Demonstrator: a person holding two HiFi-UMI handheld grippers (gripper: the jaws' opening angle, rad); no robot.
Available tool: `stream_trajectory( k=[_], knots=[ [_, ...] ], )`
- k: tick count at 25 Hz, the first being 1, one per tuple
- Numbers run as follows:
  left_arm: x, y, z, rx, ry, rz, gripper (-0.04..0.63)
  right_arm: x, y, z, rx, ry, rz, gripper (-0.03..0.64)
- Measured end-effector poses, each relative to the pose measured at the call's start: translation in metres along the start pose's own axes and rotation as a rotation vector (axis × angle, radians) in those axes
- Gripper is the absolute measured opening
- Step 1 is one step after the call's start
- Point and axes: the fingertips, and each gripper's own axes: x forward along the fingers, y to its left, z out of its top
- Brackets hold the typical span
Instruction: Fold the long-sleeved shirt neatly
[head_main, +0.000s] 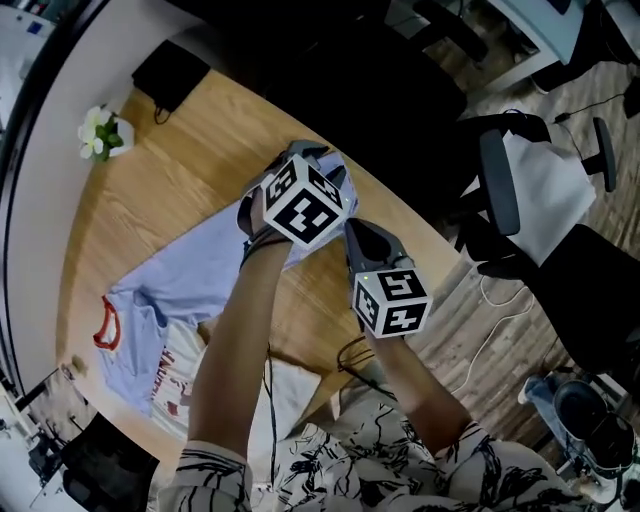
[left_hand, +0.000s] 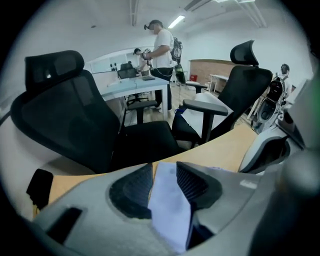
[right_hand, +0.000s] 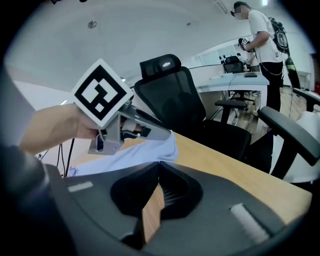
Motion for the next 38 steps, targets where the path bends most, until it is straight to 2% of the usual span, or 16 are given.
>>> stream_trajectory(
  k=[3, 6, 10, 14, 20, 25, 32, 38],
  knots=[
    [0.012, -0.003, 0.0, -0.014, 0.034, -0.042, 0.12, -0.002, -0.001, -0.001, -0.01, 0.011, -0.005, 0.014],
    [0.011, -0.004, 0.004, -0.033, 0.017, -0.056, 0.028, -0.003, -0.003, 0.002, -0.013, 0.002, -0.009, 0.014],
    [-0.023, 0.002, 0.013, -0.085, -0.099, -0.029, 0.028, -0.014, 0.008, 0.02, -0.046, -0.06, 0.006, 0.012],
    [-0.104, 0.015, 0.021, -0.16, -0.245, 0.036, 0.028, -0.038, 0.048, 0.05, -0.145, -0.147, 0.056, 0.012],
    [-0.272, 0.024, -0.005, -0.244, -0.447, 0.141, 0.026, -0.092, 0.164, 0.093, -0.339, -0.301, 0.185, 0.012],
    [-0.41, 0.023, -0.069, -0.274, -0.524, 0.249, 0.026, -0.13, 0.292, 0.102, -0.467, -0.38, 0.349, 0.012],
    [-0.546, -0.001, -0.166, -0.319, -0.582, 0.388, 0.025, -0.158, 0.441, 0.054, -0.55, -0.369, 0.558, 0.012],
    [-0.62, -0.024, -0.244, -0.336, -0.573, 0.496, 0.025, -0.18, 0.536, 0.013, -0.595, -0.346, 0.71, 0.012]
  ],
)
